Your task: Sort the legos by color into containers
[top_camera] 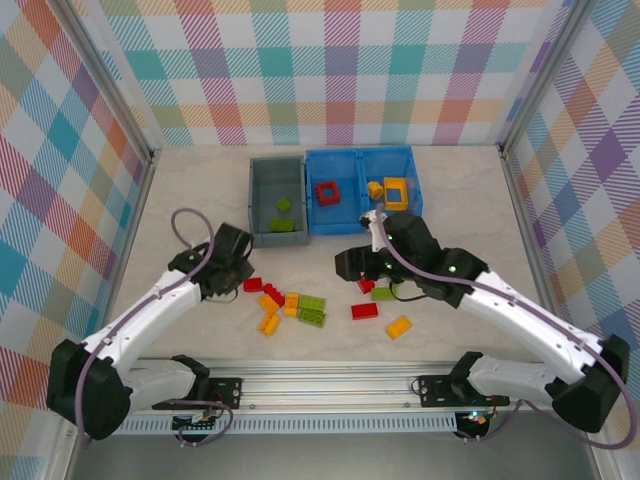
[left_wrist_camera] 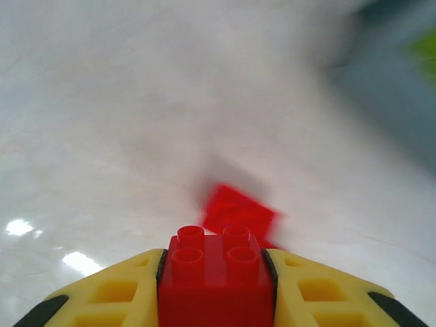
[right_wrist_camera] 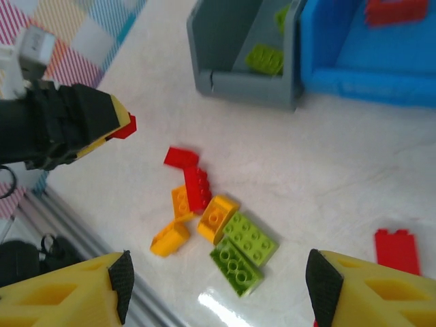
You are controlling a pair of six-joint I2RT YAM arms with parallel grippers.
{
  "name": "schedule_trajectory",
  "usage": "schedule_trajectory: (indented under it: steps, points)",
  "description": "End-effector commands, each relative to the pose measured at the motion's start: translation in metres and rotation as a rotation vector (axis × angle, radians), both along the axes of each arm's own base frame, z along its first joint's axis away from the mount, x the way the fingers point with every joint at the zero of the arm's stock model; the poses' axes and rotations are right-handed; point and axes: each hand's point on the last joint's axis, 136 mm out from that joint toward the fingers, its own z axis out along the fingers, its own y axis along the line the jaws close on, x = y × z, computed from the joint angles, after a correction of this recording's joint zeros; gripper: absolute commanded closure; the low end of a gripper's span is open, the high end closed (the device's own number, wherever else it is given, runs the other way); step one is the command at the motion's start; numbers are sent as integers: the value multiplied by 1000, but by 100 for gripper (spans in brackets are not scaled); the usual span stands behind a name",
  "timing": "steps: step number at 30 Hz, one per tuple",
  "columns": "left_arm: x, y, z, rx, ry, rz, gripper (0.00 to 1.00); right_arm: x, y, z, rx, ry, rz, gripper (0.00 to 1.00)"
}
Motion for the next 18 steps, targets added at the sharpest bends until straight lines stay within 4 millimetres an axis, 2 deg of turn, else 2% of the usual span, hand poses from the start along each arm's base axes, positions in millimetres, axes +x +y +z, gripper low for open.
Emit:
schedule_trajectory:
  steps: [1,4,8,12,18]
  points:
    - [27,-61,28,59,-35,-195,69,18,-18,13,17,-76,-155,31]
    - [56,-115,40,98,-68,-298,69,24,-31,20,37,-86,-248,31]
    - [99,-164,24,123,-39,-355,69,27,-51,30,56,-99,-358,31]
    - [135,-188,6,192,-26,-366,70,24,-61,34,62,-108,-381,30]
    - [169,-197,-43,246,36,-346,70,18,-70,27,46,-93,-394,30]
